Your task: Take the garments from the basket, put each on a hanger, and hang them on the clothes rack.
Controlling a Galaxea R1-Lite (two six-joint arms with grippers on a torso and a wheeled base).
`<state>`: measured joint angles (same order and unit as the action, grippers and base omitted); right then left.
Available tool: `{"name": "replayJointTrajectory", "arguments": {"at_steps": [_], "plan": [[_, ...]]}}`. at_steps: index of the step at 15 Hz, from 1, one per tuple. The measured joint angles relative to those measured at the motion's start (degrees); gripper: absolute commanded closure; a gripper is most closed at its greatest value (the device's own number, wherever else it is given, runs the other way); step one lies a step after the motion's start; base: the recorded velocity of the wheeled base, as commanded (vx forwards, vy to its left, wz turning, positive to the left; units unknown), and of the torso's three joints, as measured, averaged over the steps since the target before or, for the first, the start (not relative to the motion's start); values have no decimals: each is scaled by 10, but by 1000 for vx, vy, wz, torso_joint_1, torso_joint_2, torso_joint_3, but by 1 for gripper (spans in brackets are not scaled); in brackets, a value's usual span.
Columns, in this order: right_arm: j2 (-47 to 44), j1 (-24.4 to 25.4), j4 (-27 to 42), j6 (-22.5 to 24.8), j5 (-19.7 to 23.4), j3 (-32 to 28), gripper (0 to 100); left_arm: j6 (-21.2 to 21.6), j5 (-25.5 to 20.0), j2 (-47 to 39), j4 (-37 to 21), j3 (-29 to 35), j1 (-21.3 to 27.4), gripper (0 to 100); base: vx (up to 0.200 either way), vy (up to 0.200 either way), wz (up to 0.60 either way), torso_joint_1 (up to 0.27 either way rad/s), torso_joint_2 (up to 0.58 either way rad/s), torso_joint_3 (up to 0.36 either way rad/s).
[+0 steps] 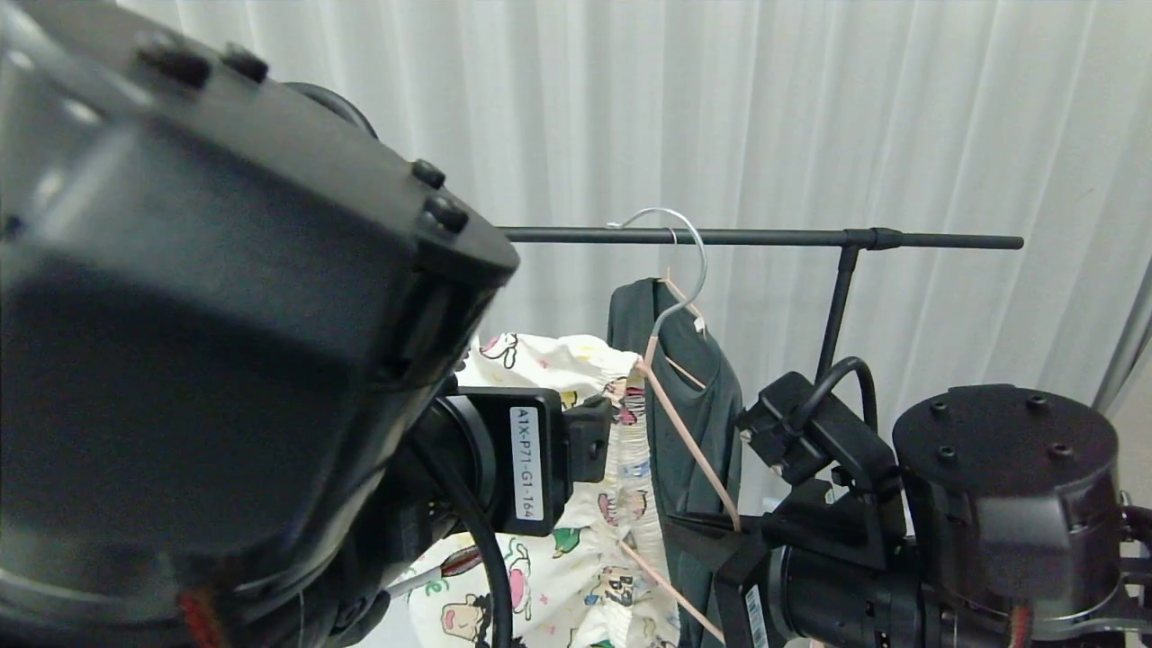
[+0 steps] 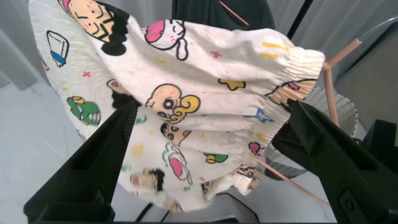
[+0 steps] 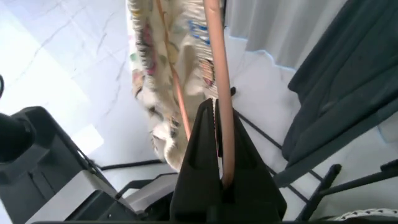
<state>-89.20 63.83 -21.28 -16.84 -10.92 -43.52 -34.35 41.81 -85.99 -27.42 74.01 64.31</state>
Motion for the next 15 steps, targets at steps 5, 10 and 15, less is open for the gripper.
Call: {"name": "replayJointTrajectory", "arguments": {"at_steps": [5, 10, 15], "plan": [[13, -18, -1, 13, -17, 29, 100, 56, -3, 48, 1, -53, 10, 0, 0, 0, 0, 0, 0, 0], [76, -20, -33, 96, 27, 143, 100, 258, -189, 175, 7, -143, -2, 0, 0, 0, 0, 0, 0, 0], [126, 8, -38, 163, 81, 196, 100, 398, -352, 239, 145, -280, -46, 0, 0, 0, 0, 0, 0, 0]]}}
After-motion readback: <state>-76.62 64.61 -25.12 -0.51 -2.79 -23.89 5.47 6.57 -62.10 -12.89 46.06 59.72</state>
